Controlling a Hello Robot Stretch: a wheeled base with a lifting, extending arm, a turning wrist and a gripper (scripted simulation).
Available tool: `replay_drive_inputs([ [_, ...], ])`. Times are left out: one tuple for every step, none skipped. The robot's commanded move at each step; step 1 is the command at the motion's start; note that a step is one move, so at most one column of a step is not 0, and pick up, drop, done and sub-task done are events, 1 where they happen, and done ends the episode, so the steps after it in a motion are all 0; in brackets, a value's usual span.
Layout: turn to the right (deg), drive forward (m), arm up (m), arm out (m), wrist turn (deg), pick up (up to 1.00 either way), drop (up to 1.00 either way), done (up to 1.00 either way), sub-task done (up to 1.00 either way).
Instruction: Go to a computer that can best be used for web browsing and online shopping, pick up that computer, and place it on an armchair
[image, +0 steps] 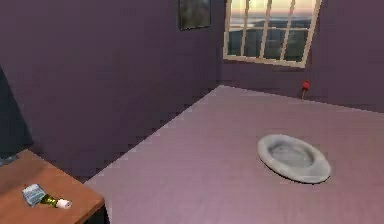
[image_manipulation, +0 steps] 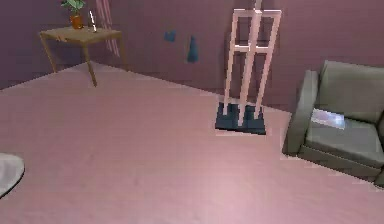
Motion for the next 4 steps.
replay_drive_inputs([
  [-45.0, 0.00, 0.00, 0.00, 0.0, 0.00, 0.00, 0.00, 0.00],
  [-45.0, 0.00, 0.00, 0.00, 0.0, 0.00, 0.00, 0.00, 0.00],
  [-45.0, 0.00, 0.00, 0.00, 0.0, 0.00, 0.00, 0.00, 0.00],
  [-15.0, 0.00, 0.00, 0.00, 0.0, 0.00, 0.00, 0.00, 0.00],
])
